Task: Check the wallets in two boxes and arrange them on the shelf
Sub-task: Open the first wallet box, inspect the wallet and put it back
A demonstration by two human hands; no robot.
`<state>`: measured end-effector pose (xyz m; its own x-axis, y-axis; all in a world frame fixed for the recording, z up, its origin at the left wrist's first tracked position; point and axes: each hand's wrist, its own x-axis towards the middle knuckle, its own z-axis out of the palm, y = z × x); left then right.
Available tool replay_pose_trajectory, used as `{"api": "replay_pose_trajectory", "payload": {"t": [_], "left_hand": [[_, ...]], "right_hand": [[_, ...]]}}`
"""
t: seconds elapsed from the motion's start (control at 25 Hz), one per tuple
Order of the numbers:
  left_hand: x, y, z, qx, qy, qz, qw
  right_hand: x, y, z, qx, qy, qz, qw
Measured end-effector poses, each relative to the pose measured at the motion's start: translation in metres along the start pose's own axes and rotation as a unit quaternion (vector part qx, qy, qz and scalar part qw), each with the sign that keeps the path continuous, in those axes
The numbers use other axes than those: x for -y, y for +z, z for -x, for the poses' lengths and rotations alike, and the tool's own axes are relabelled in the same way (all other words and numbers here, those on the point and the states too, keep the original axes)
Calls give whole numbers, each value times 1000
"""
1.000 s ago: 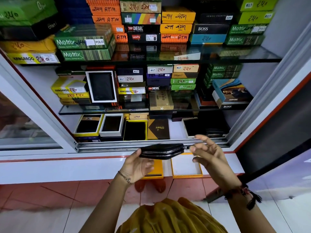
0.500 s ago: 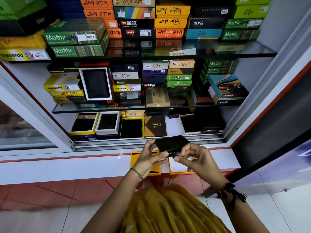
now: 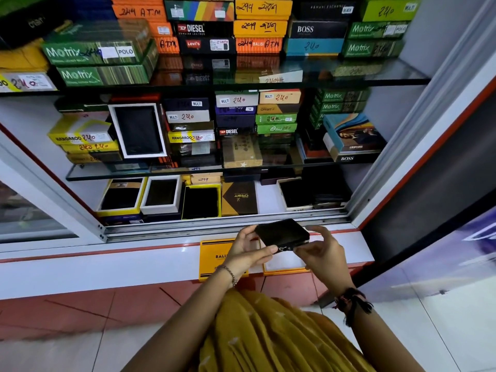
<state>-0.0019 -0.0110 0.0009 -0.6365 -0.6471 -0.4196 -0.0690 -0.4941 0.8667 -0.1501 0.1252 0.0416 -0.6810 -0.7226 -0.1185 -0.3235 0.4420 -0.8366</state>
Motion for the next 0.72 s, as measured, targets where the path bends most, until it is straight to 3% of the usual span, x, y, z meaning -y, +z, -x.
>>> {"api": "replay_pose_trajectory", "payload": {"t": [0.16,0.28,0.44,0.52,0.64,0.72], "left_hand": [[9,6,-11,44,-17,-175,983],[17,-2,-17,43,-42,-205,977],[23,2,-19,33,10,-304,952],[23,8,-24,1,39,-378,925],[21,9,-30,-32,61,-543,837],[21,6,-33,-23,58,-579,813]], "right_hand": [[-28,11,-15,23,48,63,997],[-43,21,-14,44,68,66,994],[-51,31,-9,50,66,92,992],[-51,33,-11,34,58,135,989],[-50,35,-15,23,48,193,980],[-49,33,-16,31,44,211,976]]}}
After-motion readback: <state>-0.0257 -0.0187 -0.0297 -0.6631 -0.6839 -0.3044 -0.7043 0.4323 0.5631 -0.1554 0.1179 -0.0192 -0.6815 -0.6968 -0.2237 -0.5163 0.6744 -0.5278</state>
